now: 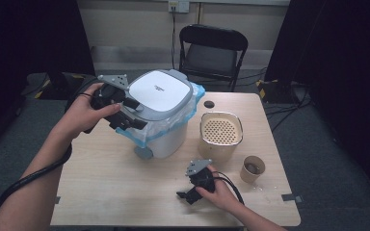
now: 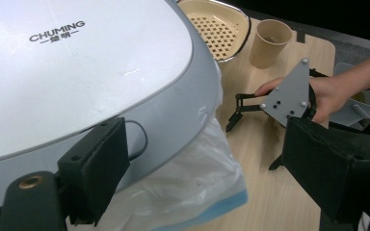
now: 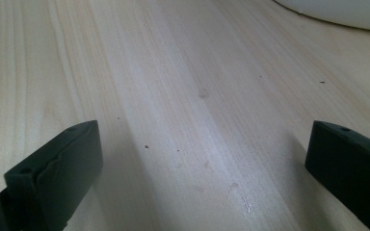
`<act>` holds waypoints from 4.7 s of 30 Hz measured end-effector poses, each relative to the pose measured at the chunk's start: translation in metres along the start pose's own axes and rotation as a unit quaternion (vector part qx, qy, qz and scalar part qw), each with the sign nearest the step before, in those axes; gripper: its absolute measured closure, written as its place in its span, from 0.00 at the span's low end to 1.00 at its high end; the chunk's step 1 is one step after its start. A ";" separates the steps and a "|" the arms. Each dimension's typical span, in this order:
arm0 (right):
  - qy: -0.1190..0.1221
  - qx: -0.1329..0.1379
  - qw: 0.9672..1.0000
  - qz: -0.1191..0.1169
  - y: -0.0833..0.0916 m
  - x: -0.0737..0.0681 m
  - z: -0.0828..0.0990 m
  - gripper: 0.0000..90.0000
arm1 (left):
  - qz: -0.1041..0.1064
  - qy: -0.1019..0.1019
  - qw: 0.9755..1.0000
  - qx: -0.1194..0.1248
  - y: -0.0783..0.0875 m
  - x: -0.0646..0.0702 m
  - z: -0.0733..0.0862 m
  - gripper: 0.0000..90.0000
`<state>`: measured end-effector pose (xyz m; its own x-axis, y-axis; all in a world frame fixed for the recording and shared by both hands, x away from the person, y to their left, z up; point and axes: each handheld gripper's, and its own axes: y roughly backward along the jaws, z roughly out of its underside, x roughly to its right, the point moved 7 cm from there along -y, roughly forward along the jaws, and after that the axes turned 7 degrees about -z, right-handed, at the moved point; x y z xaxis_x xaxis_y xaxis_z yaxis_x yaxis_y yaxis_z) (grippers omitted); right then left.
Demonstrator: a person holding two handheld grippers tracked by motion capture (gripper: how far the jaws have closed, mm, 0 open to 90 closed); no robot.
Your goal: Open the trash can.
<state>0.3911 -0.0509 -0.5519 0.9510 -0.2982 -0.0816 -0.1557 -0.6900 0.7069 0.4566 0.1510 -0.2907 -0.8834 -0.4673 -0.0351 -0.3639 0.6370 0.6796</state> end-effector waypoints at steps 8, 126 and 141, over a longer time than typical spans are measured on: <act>0.000 0.000 1.000 0.000 0.000 0.000 0.000 0.00 | -0.013 0.012 1.000 0.007 -0.005 -0.010 0.005 0.18; 0.004 0.001 1.000 -0.001 0.000 0.001 0.000 0.00 | 0.059 -0.014 0.998 -0.009 -0.155 0.103 0.187 0.18; -0.010 0.003 1.000 0.005 0.007 0.006 0.003 0.11 | 0.037 -0.065 0.997 -0.020 -0.159 0.100 0.195 0.17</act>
<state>0.3946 -0.0595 -0.5489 0.9437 -0.3189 -0.0885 -0.1672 -0.6902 0.7040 0.3682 0.1227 -0.5455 -0.9391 -0.3346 -0.0778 -0.2872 0.6405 0.7122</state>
